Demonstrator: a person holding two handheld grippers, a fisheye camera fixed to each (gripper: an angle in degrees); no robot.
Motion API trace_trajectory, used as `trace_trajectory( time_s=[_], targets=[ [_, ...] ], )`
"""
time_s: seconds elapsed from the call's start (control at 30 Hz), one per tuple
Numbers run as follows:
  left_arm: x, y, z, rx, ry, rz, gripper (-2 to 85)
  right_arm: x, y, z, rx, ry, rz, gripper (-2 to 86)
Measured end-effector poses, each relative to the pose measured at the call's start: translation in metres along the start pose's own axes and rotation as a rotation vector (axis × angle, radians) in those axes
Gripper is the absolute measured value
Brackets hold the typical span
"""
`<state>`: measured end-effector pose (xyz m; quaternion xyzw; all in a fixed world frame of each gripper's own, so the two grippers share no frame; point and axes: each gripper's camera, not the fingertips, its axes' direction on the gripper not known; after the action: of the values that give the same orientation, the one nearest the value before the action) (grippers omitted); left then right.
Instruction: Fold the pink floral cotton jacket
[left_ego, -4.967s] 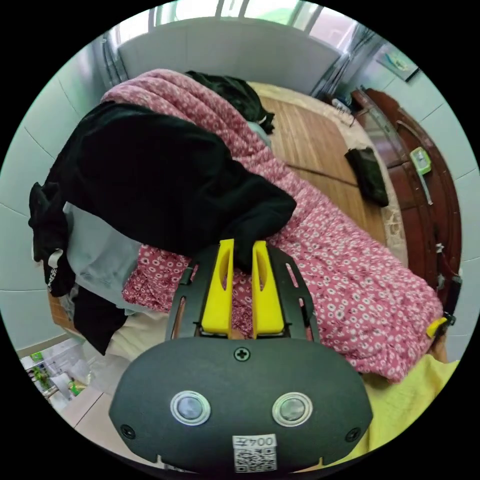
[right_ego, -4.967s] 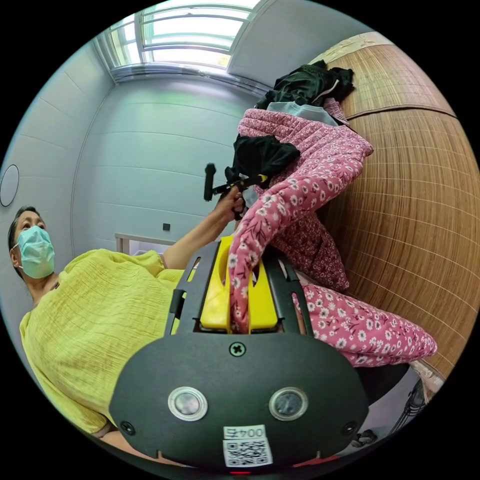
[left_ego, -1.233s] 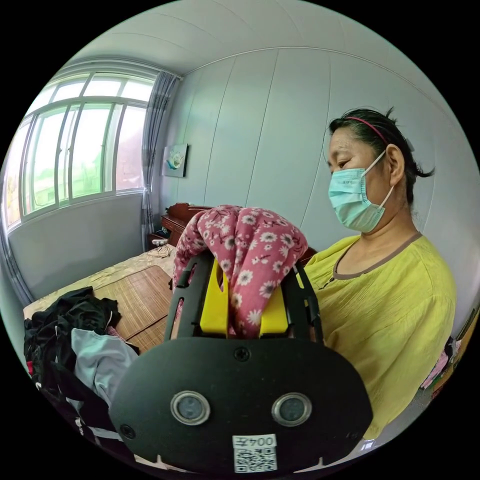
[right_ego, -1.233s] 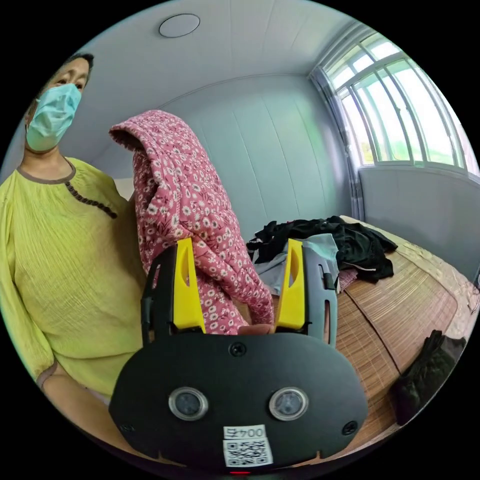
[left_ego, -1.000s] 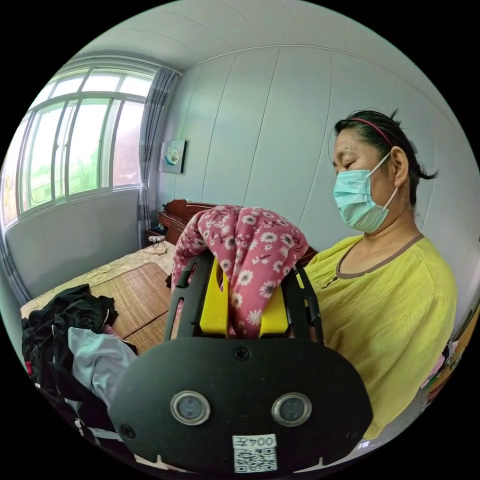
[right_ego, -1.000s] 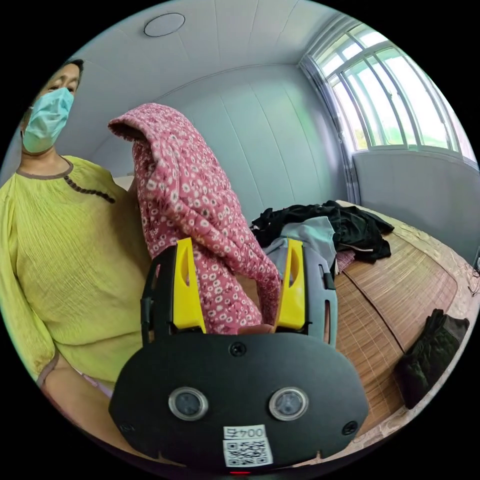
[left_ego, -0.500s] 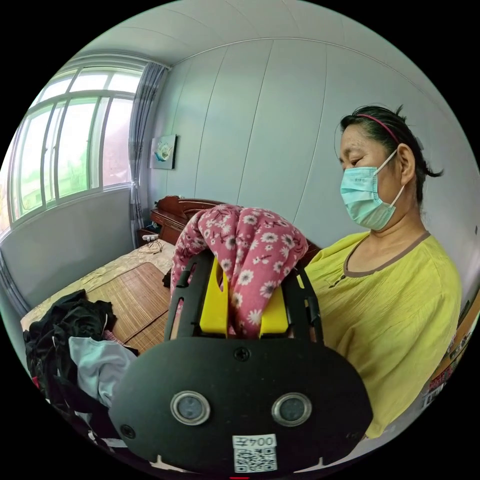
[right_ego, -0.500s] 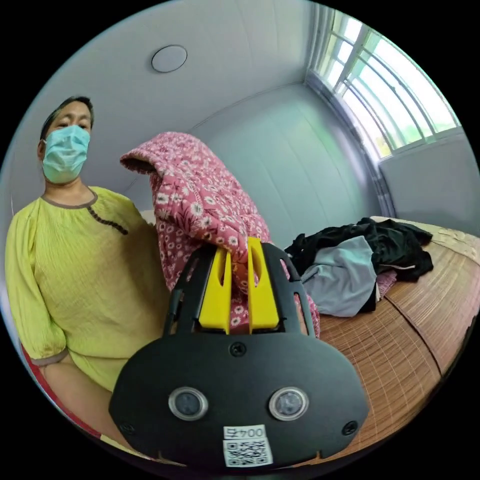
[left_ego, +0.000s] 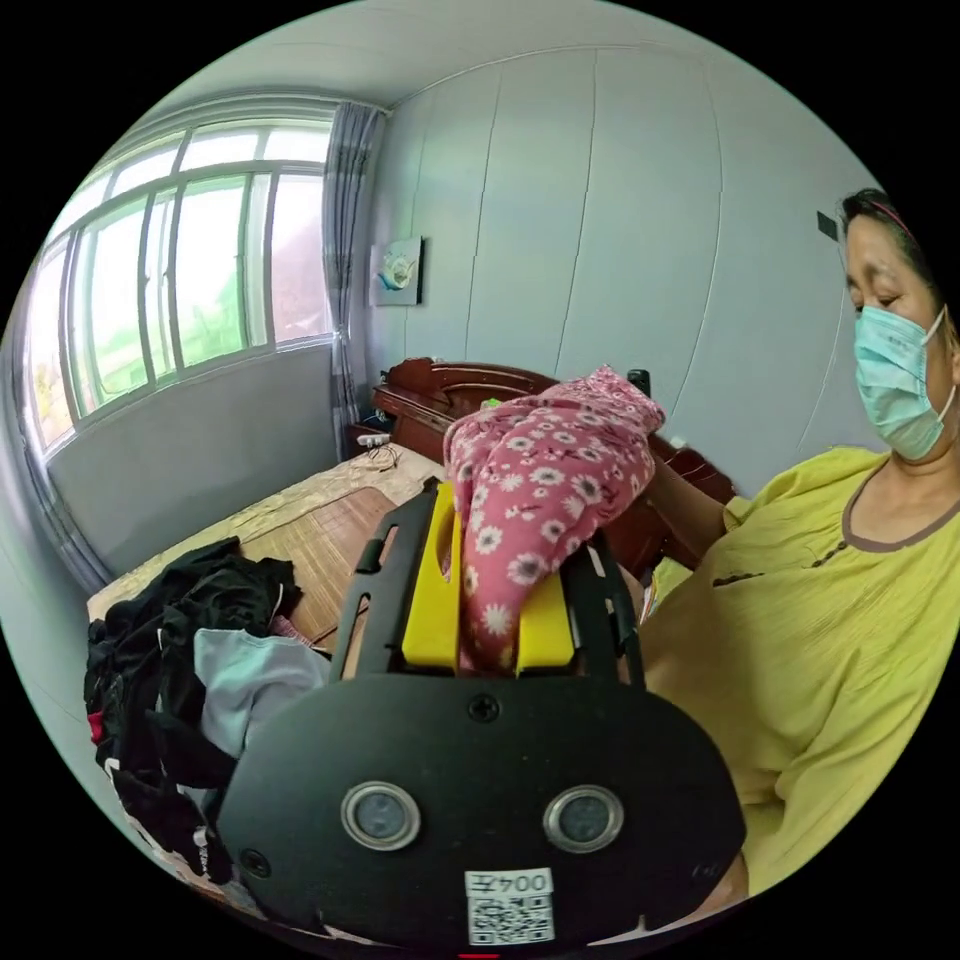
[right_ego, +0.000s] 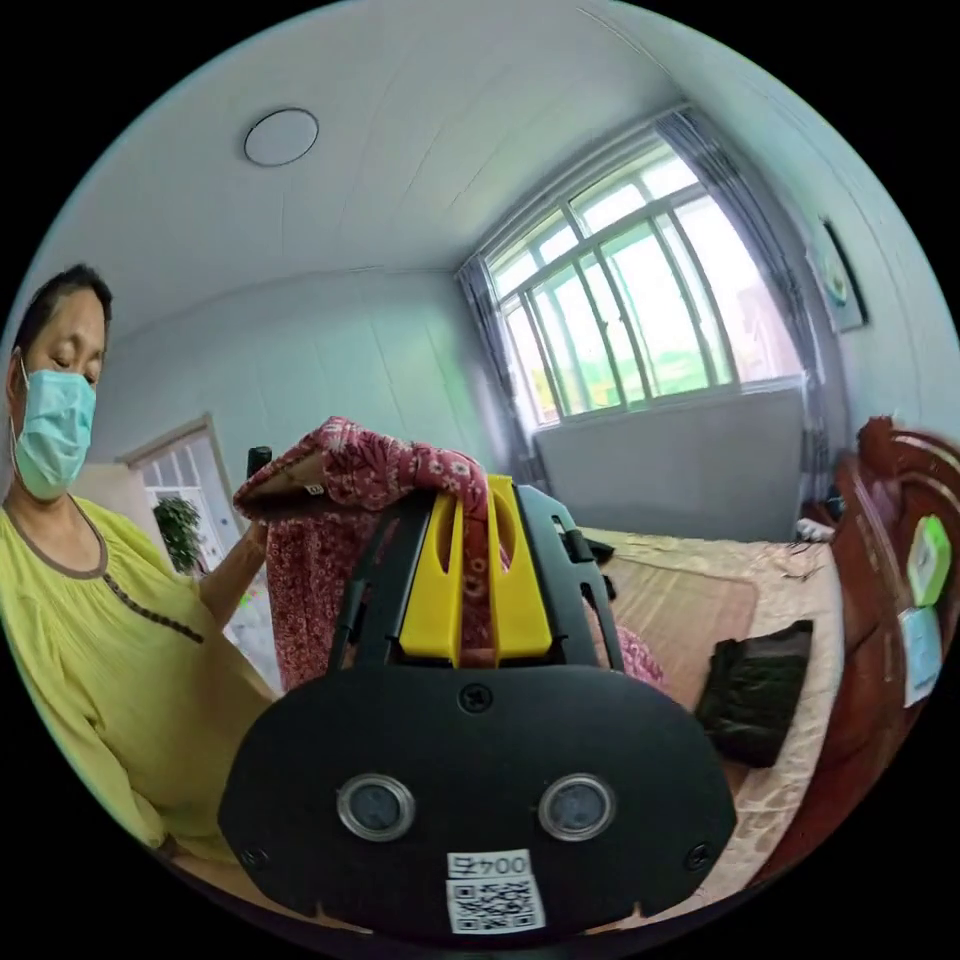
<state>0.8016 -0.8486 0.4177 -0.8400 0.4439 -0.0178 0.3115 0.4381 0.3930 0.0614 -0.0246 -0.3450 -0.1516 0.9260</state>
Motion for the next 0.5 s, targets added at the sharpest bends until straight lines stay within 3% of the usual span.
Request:
trace_trajectory(
  time_s=[0.27,0.5],
  targets=[
    [-0.038,0.068,0.08,0.018,0.192,-0.126,-0.3,-0.068,0.038,-0.032,-0.136,0.161,-0.014,3.8],
    [-0.027,0.07,0.12,-0.149,0.26,-0.102,-0.2,-0.112,0.057,-0.054,-0.239,0.228,0.05,3.9]
  ],
)
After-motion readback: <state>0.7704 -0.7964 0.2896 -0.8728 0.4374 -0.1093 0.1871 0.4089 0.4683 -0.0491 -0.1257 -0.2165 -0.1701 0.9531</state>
